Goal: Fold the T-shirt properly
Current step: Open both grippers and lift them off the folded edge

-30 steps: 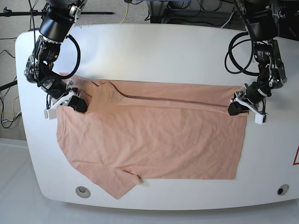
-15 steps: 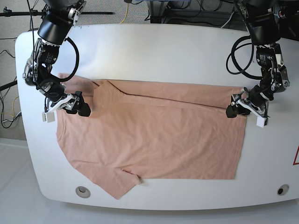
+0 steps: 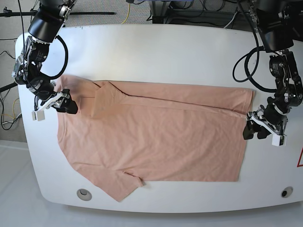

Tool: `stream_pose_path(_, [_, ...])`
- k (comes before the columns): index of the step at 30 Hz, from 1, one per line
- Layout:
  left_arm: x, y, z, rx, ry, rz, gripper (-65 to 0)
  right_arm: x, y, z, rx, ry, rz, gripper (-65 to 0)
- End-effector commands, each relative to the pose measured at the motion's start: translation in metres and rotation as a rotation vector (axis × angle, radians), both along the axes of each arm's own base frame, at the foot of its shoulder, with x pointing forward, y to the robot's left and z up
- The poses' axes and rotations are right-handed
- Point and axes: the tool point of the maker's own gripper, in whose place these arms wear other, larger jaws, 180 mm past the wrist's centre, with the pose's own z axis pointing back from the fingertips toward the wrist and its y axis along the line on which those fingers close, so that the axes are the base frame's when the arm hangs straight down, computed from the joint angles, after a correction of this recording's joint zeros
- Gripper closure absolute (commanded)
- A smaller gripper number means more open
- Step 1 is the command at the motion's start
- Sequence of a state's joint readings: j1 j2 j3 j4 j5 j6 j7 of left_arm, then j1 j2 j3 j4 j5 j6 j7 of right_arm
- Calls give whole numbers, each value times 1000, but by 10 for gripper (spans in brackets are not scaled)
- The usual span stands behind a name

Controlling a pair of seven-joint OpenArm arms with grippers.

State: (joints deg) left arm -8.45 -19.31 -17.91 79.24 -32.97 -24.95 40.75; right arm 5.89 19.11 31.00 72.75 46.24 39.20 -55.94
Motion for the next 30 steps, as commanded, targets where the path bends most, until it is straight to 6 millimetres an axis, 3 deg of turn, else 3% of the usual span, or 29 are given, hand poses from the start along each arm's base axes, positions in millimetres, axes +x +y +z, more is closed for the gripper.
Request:
stream_pose_path(1, [-2,0,9,13,-39,-24,-276,16,-1,33,-29,-113,7,-235])
stream_pose_path(7, [-19,-12,-1,-1,-40,-55,-190,9,3,43,-167,-131,42,-48])
stream_pose_path(9, [-25,-14,-4,9,-32,-64,-169,5,2,45,-240,-125,49,-19])
stream_pose_path(13, [-49,-18,-18,94,42,-104,-264,-1,-9,61,-395,-131,30,-88])
stream_pose_path(19, [-68,-14,-31,168,104,-121,-349,-13,-18,51,-408,-79,16,-232])
stream_pose_path(21, [-81,-10,-43,190,146,-125,-385,-22,-22,39,-383,-43,7,-337])
stream_pose_path(25, [-89,-5,-50,192,165,-121,-403,-28,-24,30,-356,-21,4,-406])
stream_pose_path(30, [-92,-6,-47,185,133,-126,-426,-39,-37,22,-373,10,-11,-428])
